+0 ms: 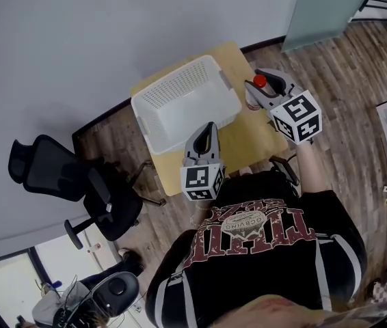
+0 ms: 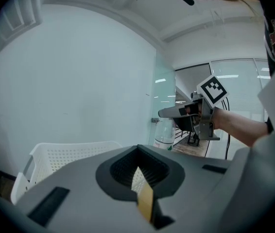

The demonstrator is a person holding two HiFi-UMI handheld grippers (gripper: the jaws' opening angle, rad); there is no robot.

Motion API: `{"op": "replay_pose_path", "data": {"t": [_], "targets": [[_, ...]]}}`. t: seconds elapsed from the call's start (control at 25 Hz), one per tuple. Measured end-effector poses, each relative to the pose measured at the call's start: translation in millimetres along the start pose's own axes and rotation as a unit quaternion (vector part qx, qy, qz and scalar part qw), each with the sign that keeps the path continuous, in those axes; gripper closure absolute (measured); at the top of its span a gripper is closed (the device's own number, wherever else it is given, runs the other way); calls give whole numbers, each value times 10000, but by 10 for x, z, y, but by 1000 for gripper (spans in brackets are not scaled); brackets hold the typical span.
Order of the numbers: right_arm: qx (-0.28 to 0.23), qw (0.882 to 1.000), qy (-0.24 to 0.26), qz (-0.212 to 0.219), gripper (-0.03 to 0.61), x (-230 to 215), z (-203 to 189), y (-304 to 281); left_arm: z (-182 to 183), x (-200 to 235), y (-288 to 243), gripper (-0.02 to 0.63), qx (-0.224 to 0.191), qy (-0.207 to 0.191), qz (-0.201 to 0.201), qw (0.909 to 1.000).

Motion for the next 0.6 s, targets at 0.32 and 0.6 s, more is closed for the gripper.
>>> {"op": "replay_pose_path", "data": {"t": [0.32,0.6], "targets": [[242,9996,-108,6,414,-33,-271,-111,-23,10,8,586,40,-8,43,10000],[450,9990,-75,32,414,-6,-537,-259,-65,46,19,586,76,-3,96,9999]]}}
Point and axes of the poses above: the fingertips, and each gripper's own axes: y backward along the fingers, x to its left, z out of its top, the point moved 9 cm from there along y, backward along the fingers, and after that the axes turned 5 degrees about -z, right-handed, at the moved point
